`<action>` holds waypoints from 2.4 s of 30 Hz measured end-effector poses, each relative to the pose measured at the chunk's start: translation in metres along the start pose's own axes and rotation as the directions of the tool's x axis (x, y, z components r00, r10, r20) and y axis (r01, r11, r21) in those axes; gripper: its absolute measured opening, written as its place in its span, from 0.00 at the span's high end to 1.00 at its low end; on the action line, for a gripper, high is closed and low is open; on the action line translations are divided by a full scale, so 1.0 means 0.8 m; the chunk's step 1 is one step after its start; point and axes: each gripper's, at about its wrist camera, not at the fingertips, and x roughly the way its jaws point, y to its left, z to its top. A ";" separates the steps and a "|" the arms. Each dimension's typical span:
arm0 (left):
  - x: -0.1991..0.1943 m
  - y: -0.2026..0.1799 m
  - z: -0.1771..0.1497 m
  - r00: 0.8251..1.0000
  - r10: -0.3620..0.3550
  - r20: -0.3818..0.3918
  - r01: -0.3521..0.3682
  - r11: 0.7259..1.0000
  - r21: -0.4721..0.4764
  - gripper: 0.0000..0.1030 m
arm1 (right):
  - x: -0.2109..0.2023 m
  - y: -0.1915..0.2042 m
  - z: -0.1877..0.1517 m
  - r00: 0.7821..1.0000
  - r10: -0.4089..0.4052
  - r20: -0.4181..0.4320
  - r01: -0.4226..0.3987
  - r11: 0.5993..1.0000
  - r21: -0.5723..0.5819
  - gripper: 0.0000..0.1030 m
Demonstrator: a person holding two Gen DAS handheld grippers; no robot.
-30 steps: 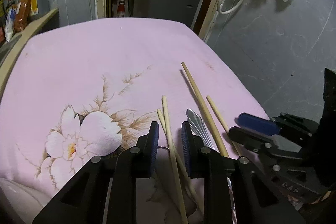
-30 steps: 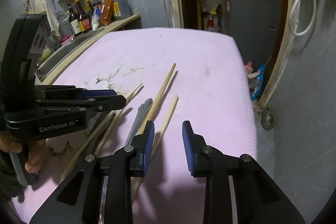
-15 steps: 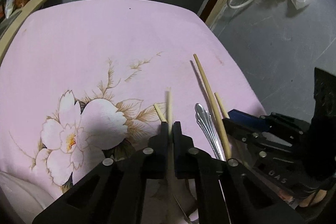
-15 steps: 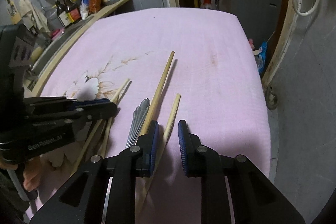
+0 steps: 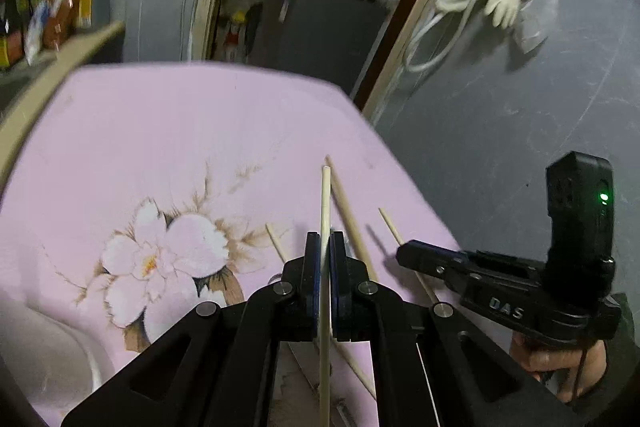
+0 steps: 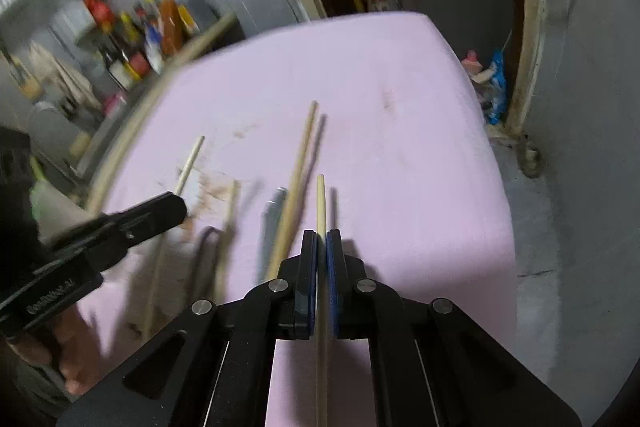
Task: Organize utensils
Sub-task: 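Lift the chopstick with the left tool while the right tool carries its chopstick toward the holder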
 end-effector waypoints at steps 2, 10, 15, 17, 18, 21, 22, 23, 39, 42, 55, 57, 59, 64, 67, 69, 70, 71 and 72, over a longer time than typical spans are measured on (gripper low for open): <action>-0.013 -0.010 -0.004 0.998 0.009 0.058 -0.010 1.000 0.018 0.98 | -0.023 0.012 -0.010 0.995 0.024 0.101 -0.022 0.999 -0.023 0.97; -0.078 -0.037 -0.016 0.942 0.054 0.331 -0.070 0.997 0.035 0.98 | -0.100 0.075 -0.042 0.852 0.051 0.521 0.049 0.983 -0.177 0.97; -0.126 -0.038 -0.010 0.875 0.078 0.478 -0.099 0.995 0.020 0.98 | -0.132 0.115 -0.045 0.709 0.094 0.699 0.109 0.964 -0.241 0.97; -0.146 -0.035 -0.008 0.846 0.088 0.526 -0.115 0.993 0.020 0.98 | -0.141 0.131 -0.044 0.656 0.123 0.745 0.122 0.957 -0.264 0.97; -0.158 -0.032 -0.007 0.833 0.089 0.546 -0.120 0.993 0.021 0.98 | -0.145 0.140 -0.041 0.631 0.140 0.763 0.122 0.953 -0.277 0.97; -0.184 -0.019 -0.001 0.805 0.086 0.586 -0.125 0.992 0.026 0.98 | -0.155 0.162 -0.035 0.571 0.194 0.798 0.110 0.945 -0.308 0.97; -0.193 -0.016 0.000 0.797 0.086 0.598 -0.131 0.991 0.032 0.98 | -0.157 0.169 -0.032 0.552 0.212 0.807 0.102 0.943 -0.317 0.97; -0.203 -0.012 0.004 0.789 0.089 0.609 -0.140 0.989 0.037 0.98 | -0.160 0.176 -0.030 0.532 0.229 0.815 0.093 0.941 -0.325 0.97; -0.335 0.143 0.022 0.635 0.279 0.720 -0.236 0.958 -0.163 0.98 | -0.129 0.296 0.030 0.446 0.478 0.757 -0.174 0.876 -0.451 0.97; -0.343 0.174 0.021 0.610 0.319 0.725 -0.244 0.946 -0.211 0.98 | -0.112 0.310 0.037 0.460 0.484 0.744 -0.206 0.873 -0.441 0.97; -0.295 0.209 -0.004 0.578 0.396 0.713 -0.323 0.914 -0.246 0.98 | -0.053 0.323 0.019 0.490 0.384 0.782 -0.137 0.921 -0.366 0.97; -0.290 0.210 -0.011 0.572 0.406 0.713 -0.331 0.909 -0.252 0.98 | -0.046 0.323 0.017 0.501 0.376 0.780 -0.133 0.923 -0.360 0.97; -0.284 0.212 -0.016 0.575 0.413 0.706 -0.334 0.906 -0.259 0.98 | -0.040 0.323 0.016 0.516 0.375 0.770 -0.131 0.923 -0.361 0.97; -0.270 0.212 -0.028 0.591 0.419 0.690 -0.339 0.904 -0.259 0.98 | -0.028 0.325 0.005 0.538 0.378 0.753 -0.112 0.918 -0.381 0.97; -0.263 0.210 -0.036 0.599 0.419 0.682 -0.346 0.904 -0.252 0.98 | -0.024 0.329 -0.004 0.545 0.380 0.747 -0.077 0.910 -0.407 0.97; -0.260 0.209 -0.041 0.603 0.419 0.679 -0.345 0.904 -0.251 0.98 | -0.022 0.331 -0.009 0.551 0.379 0.744 -0.058 0.906 -0.419 0.97; -0.259 0.207 -0.045 0.607 0.418 0.676 -0.343 0.905 -0.251 0.98 | -0.021 0.331 -0.011 0.556 0.377 0.741 -0.050 0.905 -0.423 0.97; -0.257 0.206 -0.048 0.612 0.416 0.673 -0.340 0.906 -0.251 0.98 | -0.019 0.331 -0.014 0.563 0.373 0.738 -0.042 0.904 -0.426 0.97; -0.256 0.206 -0.051 0.617 0.415 0.669 -0.339 0.907 -0.250 0.98 | -0.017 0.330 -0.016 0.568 0.369 0.736 -0.036 0.904 -0.426 0.97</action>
